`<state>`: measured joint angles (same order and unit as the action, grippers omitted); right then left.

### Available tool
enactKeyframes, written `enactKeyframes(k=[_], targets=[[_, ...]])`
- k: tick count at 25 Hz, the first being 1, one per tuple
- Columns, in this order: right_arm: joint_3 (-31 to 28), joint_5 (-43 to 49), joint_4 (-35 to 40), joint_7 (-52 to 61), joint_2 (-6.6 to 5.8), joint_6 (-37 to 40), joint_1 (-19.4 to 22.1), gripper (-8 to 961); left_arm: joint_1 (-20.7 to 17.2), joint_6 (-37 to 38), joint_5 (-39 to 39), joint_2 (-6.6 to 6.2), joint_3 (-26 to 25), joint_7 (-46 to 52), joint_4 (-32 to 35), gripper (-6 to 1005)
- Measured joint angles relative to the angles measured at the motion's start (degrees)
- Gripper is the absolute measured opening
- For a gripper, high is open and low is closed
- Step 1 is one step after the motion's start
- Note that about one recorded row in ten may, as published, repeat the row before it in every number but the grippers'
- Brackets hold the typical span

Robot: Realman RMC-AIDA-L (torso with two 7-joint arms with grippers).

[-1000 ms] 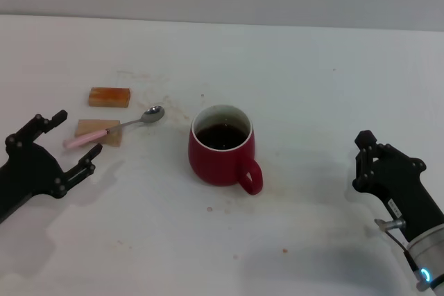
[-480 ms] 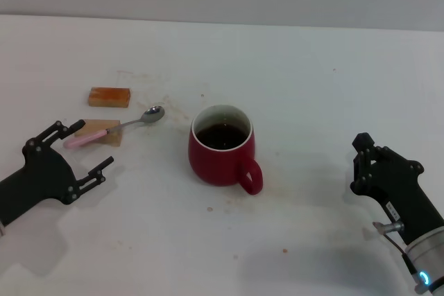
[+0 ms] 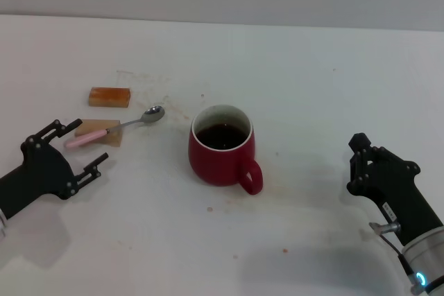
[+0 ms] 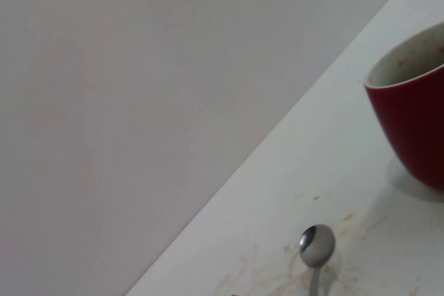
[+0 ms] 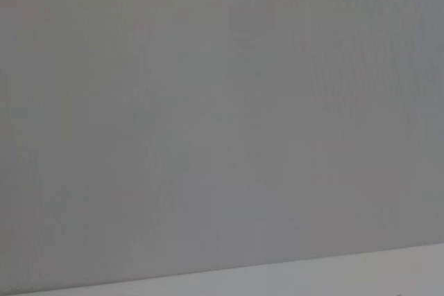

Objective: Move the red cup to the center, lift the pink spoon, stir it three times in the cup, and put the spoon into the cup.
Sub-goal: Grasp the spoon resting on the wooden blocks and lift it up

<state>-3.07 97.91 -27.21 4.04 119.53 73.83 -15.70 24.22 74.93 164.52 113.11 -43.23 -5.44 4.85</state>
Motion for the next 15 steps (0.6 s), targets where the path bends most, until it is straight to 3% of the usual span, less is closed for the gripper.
enactKeyframes(k=[15], targets=[[-0.01, 0.84, -0.65, -0.22, -0.09, -0.01, -0.42, -1, 0.16, -2.81, -0.26, -0.03, -1.08, -0.63, -0.25, 616]])
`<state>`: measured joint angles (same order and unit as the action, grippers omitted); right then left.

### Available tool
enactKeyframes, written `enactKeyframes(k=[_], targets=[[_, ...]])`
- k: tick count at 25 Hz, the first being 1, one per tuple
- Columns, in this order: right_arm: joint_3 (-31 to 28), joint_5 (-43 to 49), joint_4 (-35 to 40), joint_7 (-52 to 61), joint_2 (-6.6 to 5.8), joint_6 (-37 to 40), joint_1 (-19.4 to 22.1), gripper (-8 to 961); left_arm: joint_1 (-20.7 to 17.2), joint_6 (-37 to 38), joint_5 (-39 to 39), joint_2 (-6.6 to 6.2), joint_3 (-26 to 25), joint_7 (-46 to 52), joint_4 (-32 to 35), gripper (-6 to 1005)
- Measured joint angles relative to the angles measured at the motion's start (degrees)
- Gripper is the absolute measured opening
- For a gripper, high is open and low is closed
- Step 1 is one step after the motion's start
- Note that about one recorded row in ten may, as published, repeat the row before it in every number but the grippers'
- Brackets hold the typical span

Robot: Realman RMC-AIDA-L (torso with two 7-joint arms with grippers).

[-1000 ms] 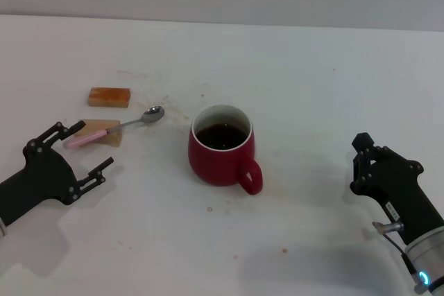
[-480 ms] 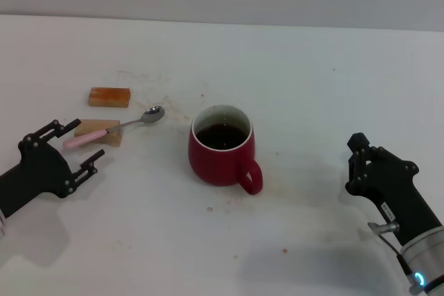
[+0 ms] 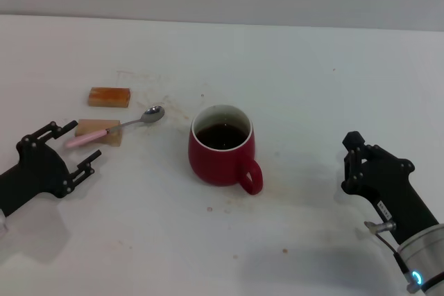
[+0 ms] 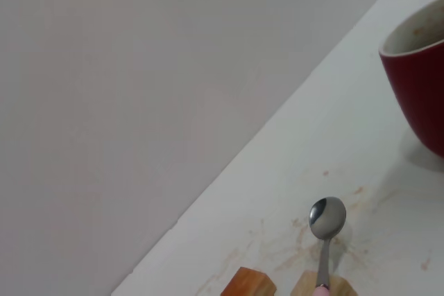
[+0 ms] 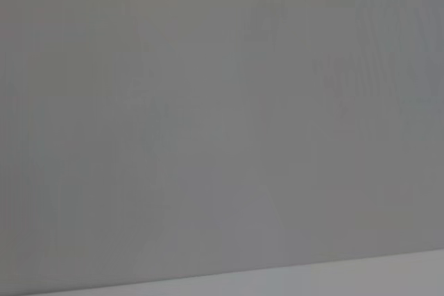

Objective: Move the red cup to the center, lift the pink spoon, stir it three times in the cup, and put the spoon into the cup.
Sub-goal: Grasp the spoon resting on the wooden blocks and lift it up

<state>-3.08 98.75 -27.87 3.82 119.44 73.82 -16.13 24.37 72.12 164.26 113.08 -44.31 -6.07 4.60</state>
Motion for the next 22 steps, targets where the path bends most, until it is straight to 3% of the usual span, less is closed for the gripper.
enactKeyframes(k=[11, 17, 22], targets=[[0.0, 0.04, 0.0, 0.11, 0.0, 0.0, 0.11, -1, 0.19, -1.24, -0.97, 0.12, -0.07, 0.0, -0.04, 610], [0.0, 0.04, -0.08, 0.19, 0.0, 0.0, 0.1, -1, 0.1, -1.28, -1.37, 0.19, -0.08, 0.0, -0.03, 501], [0.07, 0.04, -0.25, 0.21, 0.0, 0.0, 0.07, -1, 0.2, -1.56, -1.4, 0.21, -0.01, 0.0, -0.03, 501]])
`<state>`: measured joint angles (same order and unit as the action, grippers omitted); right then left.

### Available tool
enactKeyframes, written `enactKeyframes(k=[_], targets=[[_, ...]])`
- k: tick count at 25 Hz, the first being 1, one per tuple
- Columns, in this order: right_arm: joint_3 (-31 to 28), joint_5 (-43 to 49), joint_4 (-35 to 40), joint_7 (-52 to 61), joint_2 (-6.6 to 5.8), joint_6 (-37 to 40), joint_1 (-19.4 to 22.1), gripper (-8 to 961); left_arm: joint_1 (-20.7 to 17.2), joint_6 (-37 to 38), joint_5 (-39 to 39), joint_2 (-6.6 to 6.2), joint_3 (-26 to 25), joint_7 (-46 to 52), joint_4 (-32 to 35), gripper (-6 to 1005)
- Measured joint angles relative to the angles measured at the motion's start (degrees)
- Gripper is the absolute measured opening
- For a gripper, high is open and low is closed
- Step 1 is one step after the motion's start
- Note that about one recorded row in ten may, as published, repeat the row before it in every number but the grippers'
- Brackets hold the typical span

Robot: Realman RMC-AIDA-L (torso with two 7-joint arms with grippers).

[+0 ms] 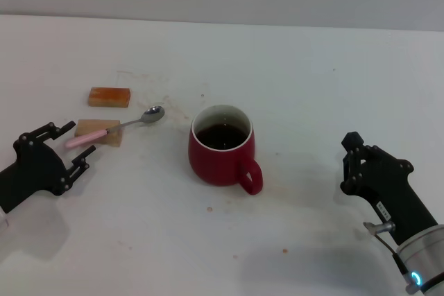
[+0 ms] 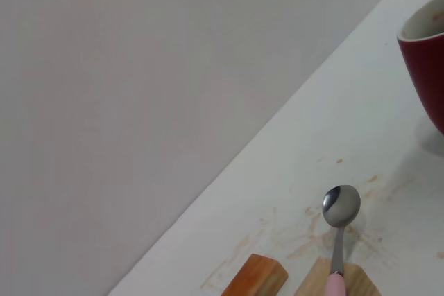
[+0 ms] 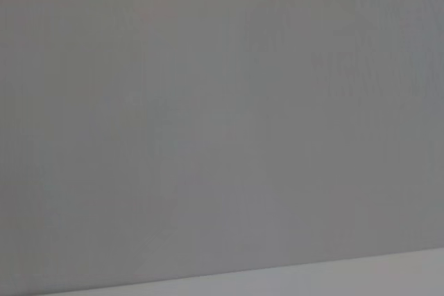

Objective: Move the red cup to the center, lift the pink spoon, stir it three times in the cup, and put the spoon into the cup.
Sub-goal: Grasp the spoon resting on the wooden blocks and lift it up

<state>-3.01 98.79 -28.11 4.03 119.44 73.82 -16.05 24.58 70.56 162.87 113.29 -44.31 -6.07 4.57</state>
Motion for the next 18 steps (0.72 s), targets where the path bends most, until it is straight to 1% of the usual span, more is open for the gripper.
enactKeyframes(k=[6, 11, 18], targets=[[0.11, 0.0, -0.02, 0.01, 0.0, 0.0, -0.03, -1, 0.11, -0.96, -0.17, 0.2, -0.03, 0.0, -0.01, 502], [0.12, 0.0, -0.01, 0.01, 0.0, 0.0, -0.05, -1, 0.13, -1.03, -0.61, 0.25, -0.08, -0.04, -0.01, 380], [0.54, 0.0, -0.01, 0.01, 0.0, 0.0, -0.15, -1, 0.21, -1.04, -0.74, 0.26, -0.07, -0.08, 0.0, 378]])
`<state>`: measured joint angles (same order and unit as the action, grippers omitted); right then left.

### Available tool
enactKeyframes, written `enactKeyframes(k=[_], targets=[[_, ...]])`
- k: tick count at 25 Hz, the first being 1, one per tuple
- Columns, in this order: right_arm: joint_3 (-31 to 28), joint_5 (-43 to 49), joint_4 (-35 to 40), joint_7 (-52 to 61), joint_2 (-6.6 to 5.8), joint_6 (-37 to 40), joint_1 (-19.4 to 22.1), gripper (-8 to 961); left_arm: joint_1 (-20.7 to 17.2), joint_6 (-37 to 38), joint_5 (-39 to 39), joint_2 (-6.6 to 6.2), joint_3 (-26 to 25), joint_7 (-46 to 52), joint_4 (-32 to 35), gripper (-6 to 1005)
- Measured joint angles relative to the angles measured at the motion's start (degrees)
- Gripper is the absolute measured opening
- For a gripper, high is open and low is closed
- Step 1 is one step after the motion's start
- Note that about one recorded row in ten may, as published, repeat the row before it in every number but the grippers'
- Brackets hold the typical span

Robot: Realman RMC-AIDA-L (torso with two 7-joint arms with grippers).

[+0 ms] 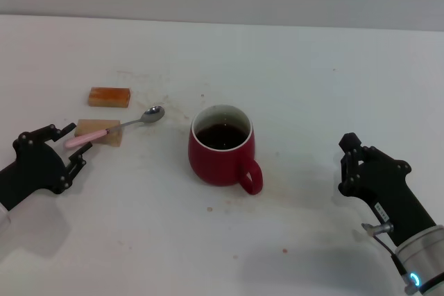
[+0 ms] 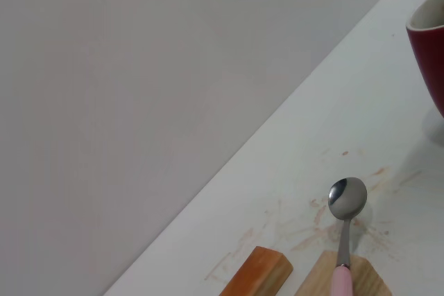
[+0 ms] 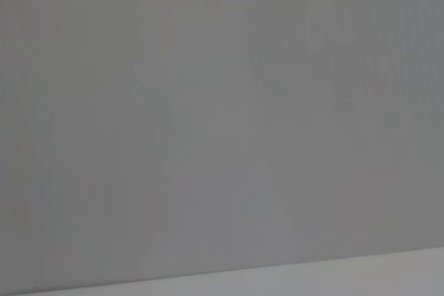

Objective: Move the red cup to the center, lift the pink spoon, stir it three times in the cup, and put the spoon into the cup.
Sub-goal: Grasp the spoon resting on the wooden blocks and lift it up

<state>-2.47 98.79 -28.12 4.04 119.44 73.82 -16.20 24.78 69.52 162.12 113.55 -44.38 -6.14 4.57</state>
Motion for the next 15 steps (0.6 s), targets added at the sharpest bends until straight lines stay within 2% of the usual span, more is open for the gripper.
enactKeyframes(k=[15], targets=[[0.01, 0.0, 0.0, 0.0, 0.0, 0.0, -0.15, 0, 0.03, 0.0, 0.03, 0.17, 0.17, -0.01, 0.0, 345]])
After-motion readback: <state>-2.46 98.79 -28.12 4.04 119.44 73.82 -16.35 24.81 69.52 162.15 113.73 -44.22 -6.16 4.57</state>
